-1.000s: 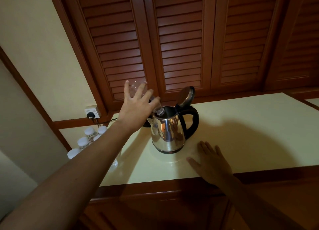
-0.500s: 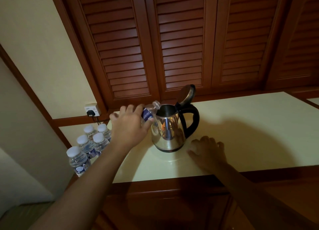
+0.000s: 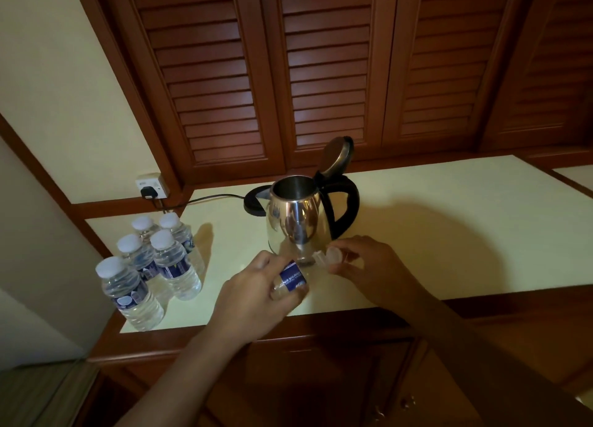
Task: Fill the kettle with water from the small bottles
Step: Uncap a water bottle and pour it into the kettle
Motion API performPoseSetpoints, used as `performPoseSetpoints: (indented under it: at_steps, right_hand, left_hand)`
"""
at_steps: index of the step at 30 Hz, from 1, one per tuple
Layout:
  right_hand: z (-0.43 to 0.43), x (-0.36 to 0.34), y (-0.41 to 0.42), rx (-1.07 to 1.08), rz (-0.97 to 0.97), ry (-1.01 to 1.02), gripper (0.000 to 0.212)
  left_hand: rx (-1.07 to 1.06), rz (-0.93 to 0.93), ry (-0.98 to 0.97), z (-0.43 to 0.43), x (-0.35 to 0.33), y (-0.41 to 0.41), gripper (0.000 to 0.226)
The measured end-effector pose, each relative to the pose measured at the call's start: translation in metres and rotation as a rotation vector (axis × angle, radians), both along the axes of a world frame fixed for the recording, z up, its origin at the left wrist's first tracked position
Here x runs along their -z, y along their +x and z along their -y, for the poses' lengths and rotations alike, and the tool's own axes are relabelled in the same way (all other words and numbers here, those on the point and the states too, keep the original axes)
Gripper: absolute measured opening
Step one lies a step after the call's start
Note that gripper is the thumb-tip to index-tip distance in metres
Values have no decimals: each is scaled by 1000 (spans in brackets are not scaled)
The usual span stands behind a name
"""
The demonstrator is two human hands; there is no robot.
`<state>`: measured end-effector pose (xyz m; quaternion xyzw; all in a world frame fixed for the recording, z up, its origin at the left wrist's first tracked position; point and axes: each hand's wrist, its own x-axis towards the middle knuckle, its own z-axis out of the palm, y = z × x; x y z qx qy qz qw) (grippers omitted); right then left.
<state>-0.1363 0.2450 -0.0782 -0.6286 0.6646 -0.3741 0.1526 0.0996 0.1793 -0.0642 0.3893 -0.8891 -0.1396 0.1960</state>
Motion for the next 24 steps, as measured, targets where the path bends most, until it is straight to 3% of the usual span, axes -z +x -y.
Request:
performPoseSetpoints:
  at_steps: [7, 15, 18, 24]
  right_hand:
    - [-13, -6, -6, -35, -3, 85, 41]
    - [-23, -17, 3, -95, 148, -41, 41]
    - [-31, -26, 12, -153, 151, -74, 34]
    - [-39, -38, 17, -202, 141, -56, 37]
  left_hand:
    - [94, -13, 34, -5, 1, -2, 53]
    - [149, -166, 212, 1, -5, 4, 47]
    - [146, -312, 382, -3, -12, 3, 30]
    - [157, -478, 842, -4, -28, 9, 35]
